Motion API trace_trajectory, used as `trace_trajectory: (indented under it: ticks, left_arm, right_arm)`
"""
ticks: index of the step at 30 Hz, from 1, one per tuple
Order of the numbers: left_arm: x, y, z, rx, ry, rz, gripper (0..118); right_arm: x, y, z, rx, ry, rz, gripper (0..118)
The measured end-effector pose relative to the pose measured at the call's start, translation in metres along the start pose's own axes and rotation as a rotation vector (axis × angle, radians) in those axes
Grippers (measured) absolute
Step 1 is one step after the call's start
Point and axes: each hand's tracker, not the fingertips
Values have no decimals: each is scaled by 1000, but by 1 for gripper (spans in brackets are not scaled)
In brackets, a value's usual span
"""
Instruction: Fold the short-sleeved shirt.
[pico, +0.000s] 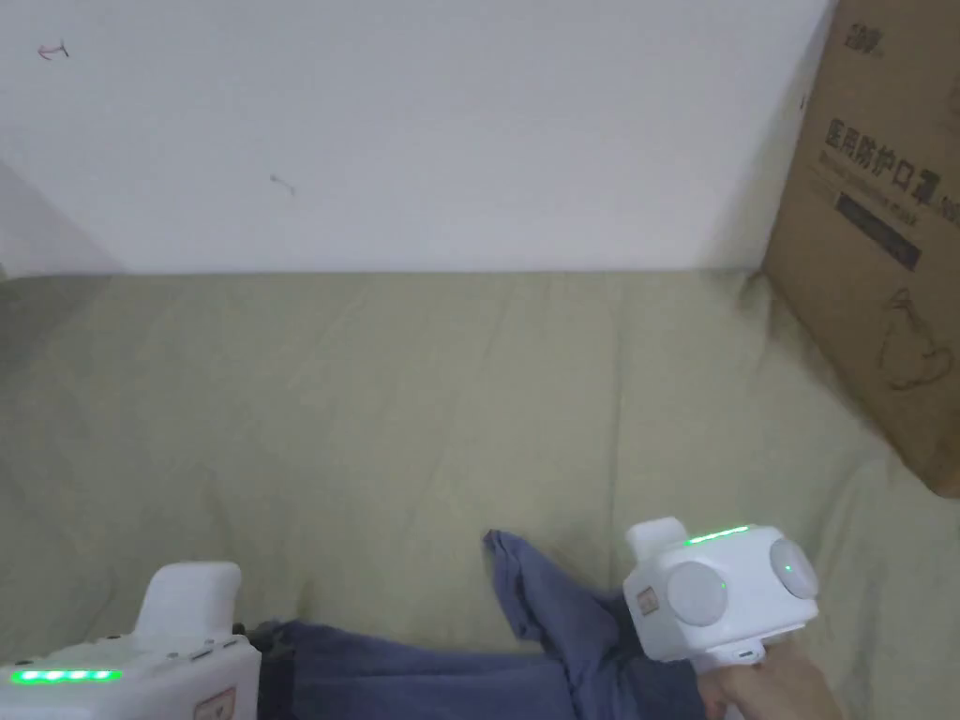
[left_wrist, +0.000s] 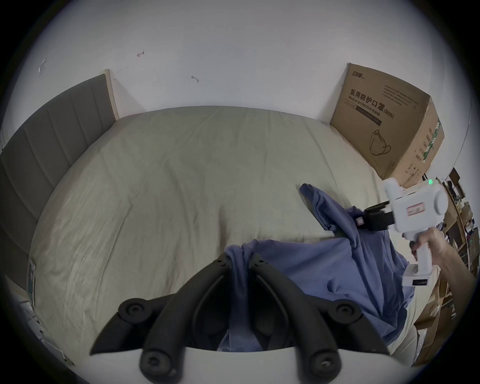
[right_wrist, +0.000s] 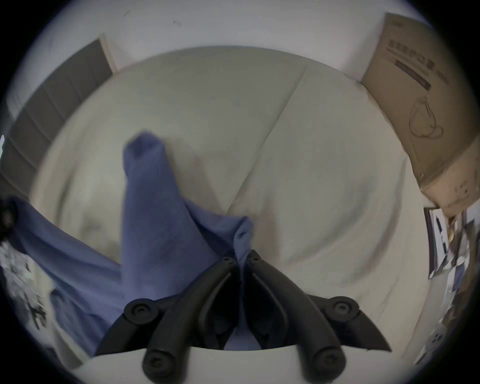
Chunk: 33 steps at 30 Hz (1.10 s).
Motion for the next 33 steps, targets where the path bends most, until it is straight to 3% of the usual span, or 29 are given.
trace_trajectory:
  ticks: [2, 6, 10, 13, 16, 19, 21, 23, 25, 29, 33]
  left_arm:
    - [-1, 6, 11, 18, 13, -6, 7]
    - [-10, 23, 48, 96, 37, 7, 7]
    - [-24, 46, 101, 201, 99, 11, 7]
    - [-34, 65, 144, 294, 166, -21, 7]
    - [-43, 80, 186, 368, 144, 3, 7]
    - [-39, 90, 226, 441, 147, -21, 7]
    - [-32, 95, 247, 472, 146, -22, 7]
    - [-25, 101, 266, 511, 153, -54, 7]
    - [-25, 108, 279, 535, 152, -48, 7]
    - [-29, 133, 296, 559, 148, -37, 7]
    - [-28, 169, 303, 580, 161, -53, 7]
  right_arm:
    - [12, 6, 36, 80, 68, -43, 2]
    - [33, 20, 113, 216, -21, -33, 2]
    - [69, 23, 207, 369, 6, -143, 2]
    - [84, 13, 280, 475, -17, -179, 2]
    - [92, -4, 344, 572, -46, -201, 2]
    - [94, -23, 390, 631, 40, -236, 2]
    - [88, -30, 410, 661, 52, -230, 2]
    - [77, -34, 429, 678, -18, -165, 2]
    - [72, -32, 437, 685, -40, -153, 2]
    - [76, -20, 454, 724, 20, -221, 2]
    - [77, 9, 465, 747, 19, -239, 2]
